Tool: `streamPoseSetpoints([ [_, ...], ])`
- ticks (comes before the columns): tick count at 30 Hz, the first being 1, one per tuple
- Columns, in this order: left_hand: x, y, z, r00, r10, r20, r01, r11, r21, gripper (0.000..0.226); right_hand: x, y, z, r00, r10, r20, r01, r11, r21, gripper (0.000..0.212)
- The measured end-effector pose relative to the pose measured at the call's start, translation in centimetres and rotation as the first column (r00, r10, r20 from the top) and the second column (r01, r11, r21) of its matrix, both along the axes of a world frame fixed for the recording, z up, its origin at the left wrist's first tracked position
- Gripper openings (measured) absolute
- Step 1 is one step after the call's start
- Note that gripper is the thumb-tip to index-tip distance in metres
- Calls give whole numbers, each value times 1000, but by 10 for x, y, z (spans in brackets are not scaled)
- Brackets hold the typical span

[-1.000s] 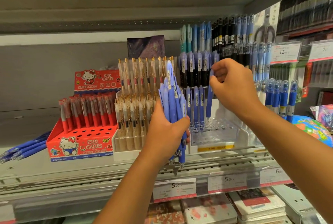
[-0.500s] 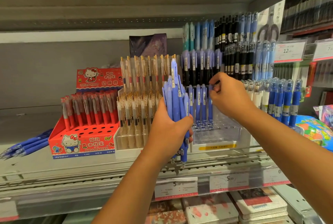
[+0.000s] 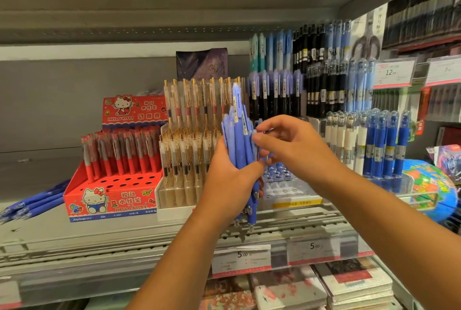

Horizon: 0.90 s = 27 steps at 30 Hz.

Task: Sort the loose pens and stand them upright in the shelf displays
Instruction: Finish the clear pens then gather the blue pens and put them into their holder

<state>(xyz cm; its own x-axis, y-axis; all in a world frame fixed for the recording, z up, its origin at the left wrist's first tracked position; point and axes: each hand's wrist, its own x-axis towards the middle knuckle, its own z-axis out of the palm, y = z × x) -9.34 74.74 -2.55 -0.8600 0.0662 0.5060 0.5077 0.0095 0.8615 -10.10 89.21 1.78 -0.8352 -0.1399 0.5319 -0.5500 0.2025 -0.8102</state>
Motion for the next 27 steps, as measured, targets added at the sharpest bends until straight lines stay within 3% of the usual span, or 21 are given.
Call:
streamPoseSetpoints([
  [8,1,1,0,1000,-1,6,2,998,-60,63,7,1,-2,998,-21,67,22,1000,-13,8],
  [15,0,0,-2,1000,-8,-16,7,999,-33,61,7,8,5,993,-79,87,93,980,-175,5],
  [23,-2,0,-2,999,-45,-28,44,998,-45,57,-1,24,33,974,-196,-110,170,962,-214,9],
  [27,-4,0,-4,999,-20,-39,19,999,-33,55,-11,35,47,879,-383,-285,367,924,-110,13],
])
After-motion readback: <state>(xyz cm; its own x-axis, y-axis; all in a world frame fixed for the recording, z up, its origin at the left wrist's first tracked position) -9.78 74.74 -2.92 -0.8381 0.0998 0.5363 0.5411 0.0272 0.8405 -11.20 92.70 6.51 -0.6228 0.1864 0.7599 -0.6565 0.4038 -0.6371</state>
